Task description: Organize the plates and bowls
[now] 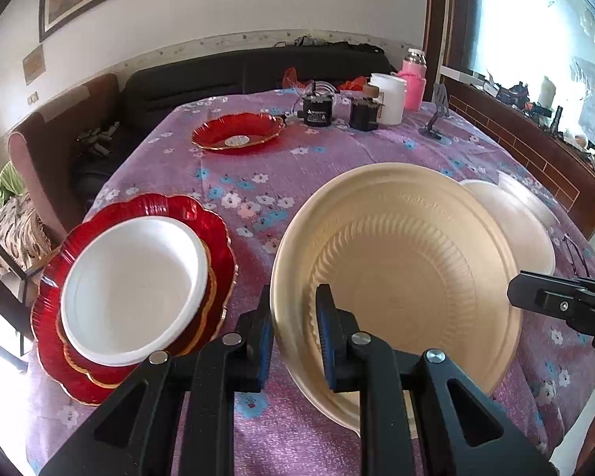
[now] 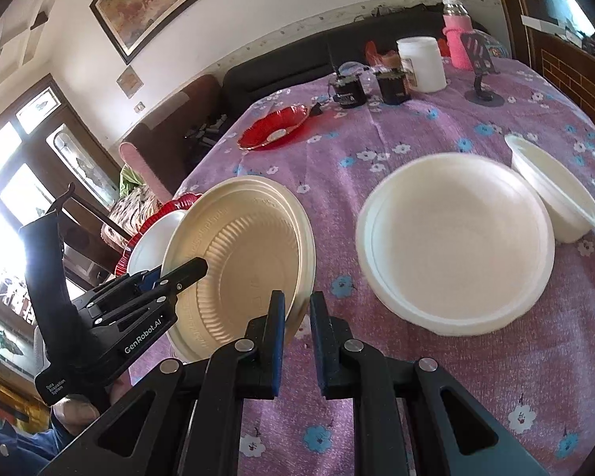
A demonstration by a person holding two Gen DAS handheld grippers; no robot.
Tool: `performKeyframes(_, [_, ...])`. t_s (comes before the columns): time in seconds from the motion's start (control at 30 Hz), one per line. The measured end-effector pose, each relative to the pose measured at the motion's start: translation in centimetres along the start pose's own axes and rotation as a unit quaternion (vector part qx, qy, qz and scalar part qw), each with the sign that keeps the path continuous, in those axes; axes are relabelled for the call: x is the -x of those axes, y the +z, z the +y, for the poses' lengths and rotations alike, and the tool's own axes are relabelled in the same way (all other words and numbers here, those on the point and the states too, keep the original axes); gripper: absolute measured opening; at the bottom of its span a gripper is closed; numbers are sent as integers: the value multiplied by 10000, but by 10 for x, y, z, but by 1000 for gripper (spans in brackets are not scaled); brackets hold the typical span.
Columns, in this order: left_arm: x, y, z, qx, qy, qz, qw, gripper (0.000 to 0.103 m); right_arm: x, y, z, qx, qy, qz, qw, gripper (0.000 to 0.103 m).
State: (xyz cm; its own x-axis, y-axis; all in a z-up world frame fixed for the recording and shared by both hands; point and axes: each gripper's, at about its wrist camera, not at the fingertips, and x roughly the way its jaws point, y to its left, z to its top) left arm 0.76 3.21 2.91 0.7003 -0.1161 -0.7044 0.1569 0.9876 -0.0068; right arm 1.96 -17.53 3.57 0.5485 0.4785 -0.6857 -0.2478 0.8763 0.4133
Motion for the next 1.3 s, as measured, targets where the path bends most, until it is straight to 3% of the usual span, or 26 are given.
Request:
performKeyframes(0.5, [26, 10, 48, 405, 365, -354, 9979, 19, -12, 27, 49, 455, 236, -11, 9987, 14])
performKeyframes(0.83, [39, 8, 101, 879, 700, -494, 9924, 19, -42, 43, 100, 833, 420, 87, 9956, 14])
performKeyframes(1.3, [37, 8, 152, 1335, 936, -424, 9857, 19, -95, 55, 139, 841, 676, 561, 9926, 14])
